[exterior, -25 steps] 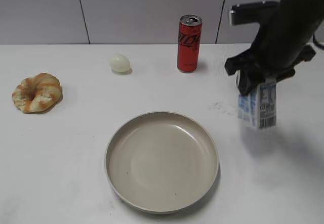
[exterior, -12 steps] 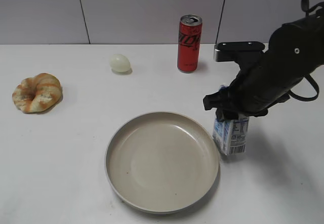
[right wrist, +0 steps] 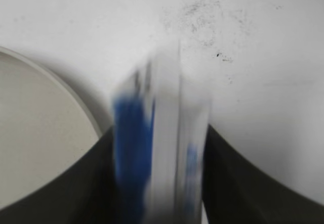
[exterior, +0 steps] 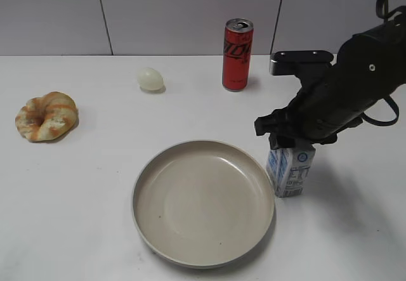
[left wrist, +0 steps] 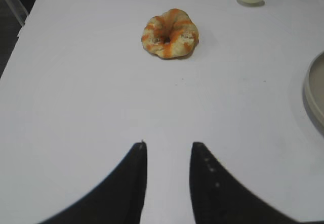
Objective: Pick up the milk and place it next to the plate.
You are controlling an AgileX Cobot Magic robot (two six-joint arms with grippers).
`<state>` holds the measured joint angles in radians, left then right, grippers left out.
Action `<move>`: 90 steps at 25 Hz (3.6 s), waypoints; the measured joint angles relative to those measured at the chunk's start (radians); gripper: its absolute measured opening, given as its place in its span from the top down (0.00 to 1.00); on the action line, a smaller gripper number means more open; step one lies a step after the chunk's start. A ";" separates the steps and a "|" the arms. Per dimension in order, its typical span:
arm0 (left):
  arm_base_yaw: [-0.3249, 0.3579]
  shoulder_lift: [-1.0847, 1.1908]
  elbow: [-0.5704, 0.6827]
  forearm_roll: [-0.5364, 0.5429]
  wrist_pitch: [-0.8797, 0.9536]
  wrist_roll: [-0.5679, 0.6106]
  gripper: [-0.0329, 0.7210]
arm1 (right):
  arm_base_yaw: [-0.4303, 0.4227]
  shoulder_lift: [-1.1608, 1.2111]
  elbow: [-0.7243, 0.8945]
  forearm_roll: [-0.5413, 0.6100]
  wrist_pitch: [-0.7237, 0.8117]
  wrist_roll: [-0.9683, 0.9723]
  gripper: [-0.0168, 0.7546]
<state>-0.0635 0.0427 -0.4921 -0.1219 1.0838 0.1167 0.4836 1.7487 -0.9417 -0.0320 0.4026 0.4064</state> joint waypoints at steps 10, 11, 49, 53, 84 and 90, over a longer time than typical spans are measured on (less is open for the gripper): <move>0.000 0.000 0.000 0.000 0.000 0.000 0.65 | 0.000 -0.014 -0.051 0.003 0.108 -0.033 0.16; 0.000 0.000 0.000 0.000 0.000 0.000 0.65 | 0.000 -0.028 -0.071 0.002 0.144 -0.045 0.15; 0.000 0.000 0.000 0.000 0.000 0.000 0.65 | 0.000 -1.563 0.495 0.032 0.614 -0.397 0.21; 0.000 0.000 0.000 0.000 0.000 0.000 0.65 | 0.000 -1.568 0.524 0.032 0.559 -0.425 0.21; 0.000 0.000 0.000 0.000 0.000 0.000 0.65 | -0.435 -1.753 0.525 0.046 0.541 -0.432 0.21; 0.000 0.000 0.000 0.000 0.000 0.000 0.65 | -0.436 -1.753 0.525 0.046 0.542 -0.432 0.21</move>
<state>-0.0635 0.0427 -0.4921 -0.1219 1.0838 0.1167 0.0481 -0.0042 -0.4166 0.0136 0.9444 -0.0257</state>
